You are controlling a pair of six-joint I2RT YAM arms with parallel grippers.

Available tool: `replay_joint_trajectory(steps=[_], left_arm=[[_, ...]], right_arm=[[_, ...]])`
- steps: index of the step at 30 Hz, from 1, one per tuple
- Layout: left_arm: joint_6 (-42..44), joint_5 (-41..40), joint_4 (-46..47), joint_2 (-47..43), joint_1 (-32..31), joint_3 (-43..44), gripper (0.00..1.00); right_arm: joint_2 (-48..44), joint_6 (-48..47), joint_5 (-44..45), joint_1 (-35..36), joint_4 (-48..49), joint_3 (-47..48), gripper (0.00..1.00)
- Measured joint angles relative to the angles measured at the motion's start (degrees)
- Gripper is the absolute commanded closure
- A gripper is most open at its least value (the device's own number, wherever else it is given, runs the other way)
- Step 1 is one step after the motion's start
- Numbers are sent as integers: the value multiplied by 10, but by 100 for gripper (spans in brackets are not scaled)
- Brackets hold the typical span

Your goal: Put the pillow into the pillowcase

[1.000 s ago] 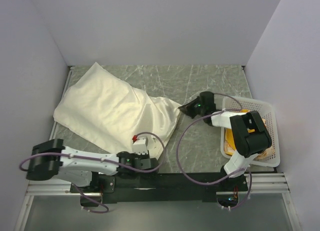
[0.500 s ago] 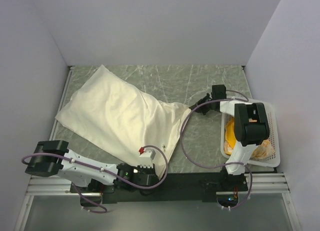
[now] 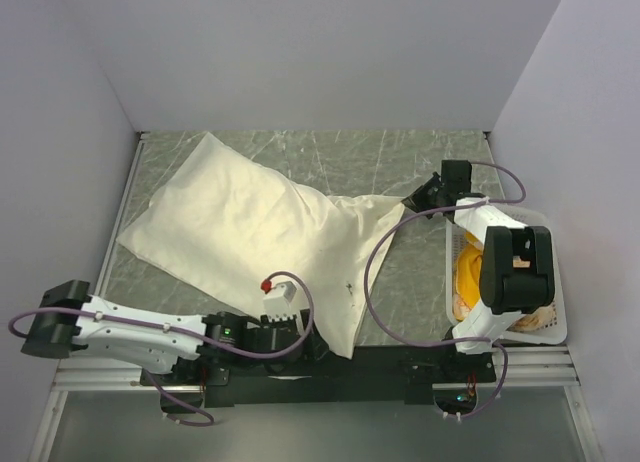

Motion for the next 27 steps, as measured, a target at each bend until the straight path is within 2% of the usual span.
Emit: replay_joint_trajectory(steps=[6, 9, 12, 15, 16, 17, 19, 24, 27], left_arm=[[16, 9, 21, 136, 4, 27, 12], [40, 7, 32, 233, 10, 92, 11], [44, 6, 52, 300, 13, 142, 14], [46, 5, 77, 325, 21, 149, 31], [47, 8, 83, 327, 25, 149, 58], [49, 8, 89, 332, 30, 149, 75], [55, 15, 98, 343, 39, 149, 99], [86, 28, 91, 314, 42, 144, 99], [111, 14, 79, 181, 42, 123, 99]], right_arm=[[-7, -19, 9, 1, -10, 0, 100], [-7, -26, 13, 3, -20, 2, 100], [-7, -33, 16, 5, -29, 8, 100], [-7, -40, 17, 6, -33, 14, 100], [-7, -42, 17, 6, -36, 16, 100], [-7, -45, 17, 6, -40, 17, 100], [-7, -50, 18, 11, -49, 23, 100], [-11, -62, 25, 21, -68, 47, 100], [-21, -67, 31, 23, -88, 66, 100]])
